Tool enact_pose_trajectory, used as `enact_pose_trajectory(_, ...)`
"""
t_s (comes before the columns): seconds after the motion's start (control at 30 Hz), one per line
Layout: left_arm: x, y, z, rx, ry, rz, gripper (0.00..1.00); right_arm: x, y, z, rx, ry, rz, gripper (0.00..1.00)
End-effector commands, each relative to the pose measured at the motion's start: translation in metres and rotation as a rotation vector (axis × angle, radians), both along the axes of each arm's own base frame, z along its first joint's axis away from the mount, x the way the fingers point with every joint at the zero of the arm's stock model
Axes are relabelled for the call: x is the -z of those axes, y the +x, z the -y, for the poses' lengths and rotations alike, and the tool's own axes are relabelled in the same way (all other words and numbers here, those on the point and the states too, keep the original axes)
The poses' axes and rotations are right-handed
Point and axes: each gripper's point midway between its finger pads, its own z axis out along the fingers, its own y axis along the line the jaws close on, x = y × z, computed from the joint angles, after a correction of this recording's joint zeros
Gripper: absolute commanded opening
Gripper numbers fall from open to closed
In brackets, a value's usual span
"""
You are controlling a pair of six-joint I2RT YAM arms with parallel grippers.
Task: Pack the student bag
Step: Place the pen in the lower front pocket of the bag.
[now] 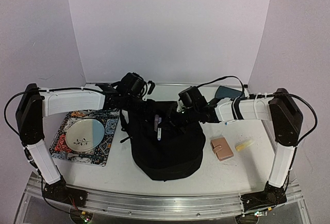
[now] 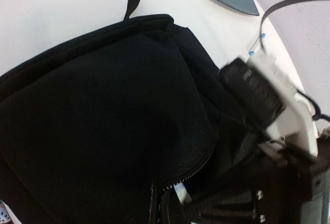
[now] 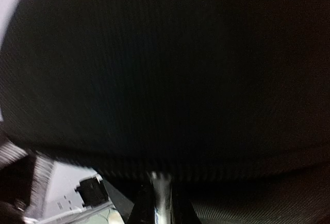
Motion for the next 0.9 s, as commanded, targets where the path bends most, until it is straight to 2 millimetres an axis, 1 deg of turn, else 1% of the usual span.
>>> enact_pose_trajectory(0.0,-0.021,-0.009,0.006,0.028,-0.094,0.008,0.00,-0.034,0.038,0.015,0.222,0.101,0.014,0.00)
enact_pose_trajectory(0.1,-0.015,-0.017,0.007,0.053,-0.103,-0.028,0.00,-0.032,0.053,0.024,0.328,0.118,0.004,0.00)
enact_pose_trajectory(0.23,-0.017,-0.032,0.017,0.126,-0.147,-0.088,0.00,-0.032,0.072,0.028,0.428,0.136,0.012,0.00)
enact_pose_trajectory(0.27,-0.018,-0.034,0.020,0.141,-0.157,-0.097,0.00,-0.033,0.075,0.029,0.447,0.145,0.013,0.02)
enact_pose_trajectory(0.37,-0.018,-0.038,0.023,0.172,-0.153,-0.111,0.00,-0.039,0.083,0.023,0.452,0.171,0.036,0.14)
enact_pose_trajectory(0.4,-0.017,-0.037,0.022,0.174,-0.139,-0.109,0.00,-0.040,0.083,0.020,0.439,0.171,0.045,0.20)
enact_pose_trajectory(0.47,-0.016,-0.034,0.021,0.177,-0.108,-0.095,0.00,-0.044,0.082,0.016,0.420,0.167,0.067,0.28)
enact_pose_trajectory(0.6,-0.021,-0.026,0.019,0.170,-0.073,-0.052,0.00,-0.049,0.074,0.020,0.391,0.140,0.108,0.39)
enact_pose_trajectory(0.67,-0.022,-0.020,0.014,0.151,-0.046,-0.021,0.00,-0.050,0.068,0.022,0.367,0.118,0.130,0.45)
enact_pose_trajectory(0.87,-0.013,-0.011,-0.003,0.098,0.041,0.038,0.00,-0.050,0.042,0.033,0.274,0.042,0.188,0.53)
